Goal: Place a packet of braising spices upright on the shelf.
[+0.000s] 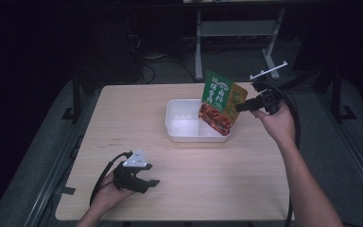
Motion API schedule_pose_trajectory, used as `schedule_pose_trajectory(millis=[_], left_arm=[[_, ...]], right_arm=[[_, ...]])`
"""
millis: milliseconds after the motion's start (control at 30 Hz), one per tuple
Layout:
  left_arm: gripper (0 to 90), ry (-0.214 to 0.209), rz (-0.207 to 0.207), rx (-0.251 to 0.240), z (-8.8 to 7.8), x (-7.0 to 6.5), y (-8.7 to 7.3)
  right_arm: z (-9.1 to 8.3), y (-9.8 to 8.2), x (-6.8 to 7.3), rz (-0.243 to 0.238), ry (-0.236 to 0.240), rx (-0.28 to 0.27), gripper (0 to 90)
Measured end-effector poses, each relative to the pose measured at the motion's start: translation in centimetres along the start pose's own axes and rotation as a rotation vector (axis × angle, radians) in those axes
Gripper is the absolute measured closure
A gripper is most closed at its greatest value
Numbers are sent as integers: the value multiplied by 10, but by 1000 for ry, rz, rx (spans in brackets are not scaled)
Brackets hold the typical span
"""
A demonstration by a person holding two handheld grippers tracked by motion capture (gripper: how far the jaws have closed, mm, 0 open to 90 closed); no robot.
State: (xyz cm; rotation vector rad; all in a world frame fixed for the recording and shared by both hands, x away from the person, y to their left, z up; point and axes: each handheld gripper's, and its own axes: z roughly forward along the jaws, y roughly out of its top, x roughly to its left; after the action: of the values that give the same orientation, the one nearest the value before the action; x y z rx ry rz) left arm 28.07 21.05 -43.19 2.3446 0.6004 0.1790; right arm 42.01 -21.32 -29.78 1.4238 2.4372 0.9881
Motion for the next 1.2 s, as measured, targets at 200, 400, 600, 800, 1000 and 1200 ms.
schedule_pose_trajectory(millis=[200, 400, 600, 800, 1000, 1200], left_arm=[[345, 0, -4, -2, 0, 0, 0], [344, 1, -1, 0, 0, 0, 0], [345, 2, -6, 0, -1, 1, 0], [344, 3, -7, -4, -1, 2, -1], [344, 4, -9, -4, -1, 2, -1], [344, 4, -12, -6, -1, 2, -1]], right_arm=[[-2, -11, 1, -7, 20, -1, 478], [-4, -22, 1, -7, 38, -7, 475], [-2, -34, 0, 2, 59, -9, 467], [0, -51, 4, -2, 83, -7, 461], [0, -69, 10, -14, 99, -16, 454], [4, -89, 13, -12, 110, -13, 446]])
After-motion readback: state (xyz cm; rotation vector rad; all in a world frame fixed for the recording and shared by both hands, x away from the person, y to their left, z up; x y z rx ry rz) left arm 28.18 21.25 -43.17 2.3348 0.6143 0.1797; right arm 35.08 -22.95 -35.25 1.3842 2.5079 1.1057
